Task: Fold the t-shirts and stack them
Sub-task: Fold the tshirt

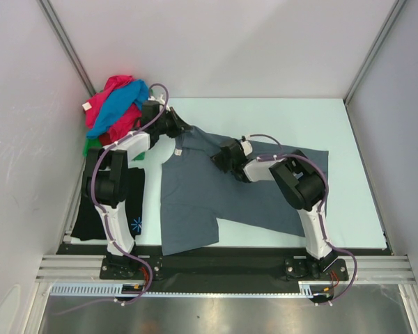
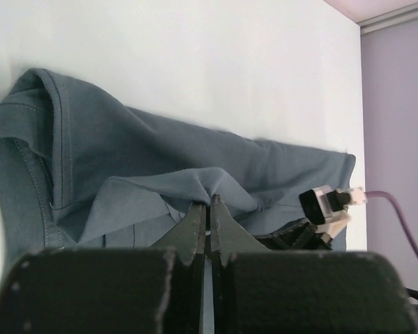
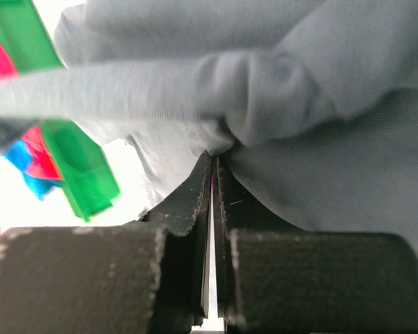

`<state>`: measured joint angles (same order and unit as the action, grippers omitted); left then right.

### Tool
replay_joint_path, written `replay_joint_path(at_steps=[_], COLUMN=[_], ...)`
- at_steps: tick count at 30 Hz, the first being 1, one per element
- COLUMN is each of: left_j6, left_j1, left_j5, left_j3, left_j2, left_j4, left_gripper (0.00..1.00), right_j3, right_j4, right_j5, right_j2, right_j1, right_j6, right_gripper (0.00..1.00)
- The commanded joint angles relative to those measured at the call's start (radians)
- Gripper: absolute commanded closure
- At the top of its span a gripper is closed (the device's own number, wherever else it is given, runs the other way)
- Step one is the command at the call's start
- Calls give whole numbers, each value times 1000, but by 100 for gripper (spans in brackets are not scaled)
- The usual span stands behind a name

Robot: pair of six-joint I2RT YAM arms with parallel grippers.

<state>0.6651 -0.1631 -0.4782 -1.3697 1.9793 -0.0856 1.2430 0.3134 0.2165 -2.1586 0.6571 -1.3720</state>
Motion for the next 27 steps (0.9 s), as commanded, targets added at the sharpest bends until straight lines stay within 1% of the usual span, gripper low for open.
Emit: replay_joint_path(at_steps=[1,7,12,17,19,22,27], left_j6=[-5,-5,-13,-12,-27,-36,-13], left_j1=[8,8,8,8,8,8,8], left_j5=[-2,1,3,-7,7,36,27], left_j3=[12,58,101,190,224,286,408], left_j2=[-39,-80,-131,-212,-252,-307,-364], left_j4=[10,14,49,78,139,175,178], left_gripper=[100,100,100,100,100,99,97], right_j3=[-43,-120,-185,-238,-254,-255,-244], right_j4=[-60,-59,-56,-54,-51,-72,-82], right_j5=[-11,-106,-121,-181,-207,-317,-475], right_j2=[101,189,240,302,327,335,318], right_j1=[-11,-16,-4,-7,-17,-43,-102], right_j6=[206,261,268,307,332,398,488], right_gripper=[100,100,100,100,100,100,100])
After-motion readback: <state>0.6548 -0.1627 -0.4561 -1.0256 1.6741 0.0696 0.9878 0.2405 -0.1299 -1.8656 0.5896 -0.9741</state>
